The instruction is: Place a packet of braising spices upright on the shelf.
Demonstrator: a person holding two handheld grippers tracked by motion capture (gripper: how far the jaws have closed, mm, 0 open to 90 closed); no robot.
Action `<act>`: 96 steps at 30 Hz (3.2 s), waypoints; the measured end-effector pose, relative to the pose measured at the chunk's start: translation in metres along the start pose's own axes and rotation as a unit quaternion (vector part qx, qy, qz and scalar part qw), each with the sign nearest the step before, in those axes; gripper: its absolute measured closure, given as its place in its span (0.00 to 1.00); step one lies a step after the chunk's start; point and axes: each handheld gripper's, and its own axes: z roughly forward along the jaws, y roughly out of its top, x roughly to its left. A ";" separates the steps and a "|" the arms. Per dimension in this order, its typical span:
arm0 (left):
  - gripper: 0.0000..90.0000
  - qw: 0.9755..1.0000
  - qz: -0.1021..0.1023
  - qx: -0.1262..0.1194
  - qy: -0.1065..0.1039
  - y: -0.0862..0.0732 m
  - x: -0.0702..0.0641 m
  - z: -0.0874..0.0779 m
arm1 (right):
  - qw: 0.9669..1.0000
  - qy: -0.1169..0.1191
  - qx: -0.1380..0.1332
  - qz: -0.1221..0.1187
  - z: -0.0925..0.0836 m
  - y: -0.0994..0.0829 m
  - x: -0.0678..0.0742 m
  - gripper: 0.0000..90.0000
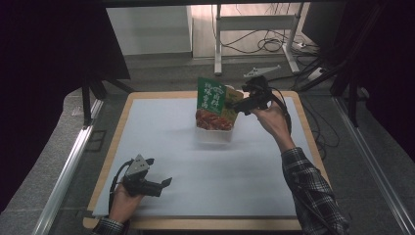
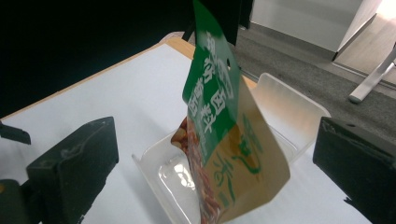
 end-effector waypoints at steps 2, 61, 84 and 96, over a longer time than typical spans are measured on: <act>0.01 1.000 0.000 0.000 0.000 0.000 0.000 0.000 | 1.000 -0.002 -0.001 -0.001 -0.001 -0.003 0.001 0.00; 0.01 1.000 -0.002 -0.003 -0.002 0.000 -0.001 0.000 | 1.000 -0.014 0.000 -0.007 -0.035 -0.108 0.031 0.00; 0.01 1.000 -0.003 0.001 -0.005 0.000 -0.001 0.000 | 1.000 -0.013 0.019 0.000 -0.039 -0.135 0.034 0.00; 0.01 1.000 -0.008 -0.001 -0.007 0.000 -0.001 0.000 | 1.000 -0.020 0.022 0.006 -0.054 -0.144 0.039 0.00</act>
